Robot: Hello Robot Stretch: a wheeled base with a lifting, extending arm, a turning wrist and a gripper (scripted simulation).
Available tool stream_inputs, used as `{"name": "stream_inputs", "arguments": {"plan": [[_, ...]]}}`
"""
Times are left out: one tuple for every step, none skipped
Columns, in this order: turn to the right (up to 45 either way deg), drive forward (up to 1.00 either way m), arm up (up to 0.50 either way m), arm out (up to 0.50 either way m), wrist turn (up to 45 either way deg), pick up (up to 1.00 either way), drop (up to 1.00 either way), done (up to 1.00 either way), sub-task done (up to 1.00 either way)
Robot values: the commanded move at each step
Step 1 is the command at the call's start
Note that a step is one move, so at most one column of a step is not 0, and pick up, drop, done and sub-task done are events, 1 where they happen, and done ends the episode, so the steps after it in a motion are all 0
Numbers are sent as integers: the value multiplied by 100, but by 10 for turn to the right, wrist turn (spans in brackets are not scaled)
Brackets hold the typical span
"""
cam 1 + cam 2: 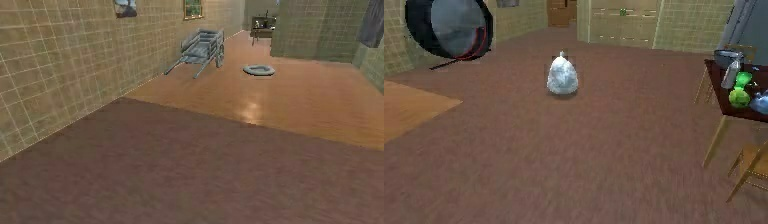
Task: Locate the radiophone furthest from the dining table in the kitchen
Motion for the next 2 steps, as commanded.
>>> {"name": "stream_inputs", "arguments": {"plan": [[-450, 0, 0, 0, 0, 0, 0, 0, 0], [-450, 0, 0, 0, 0, 0, 0, 0, 0]]}}
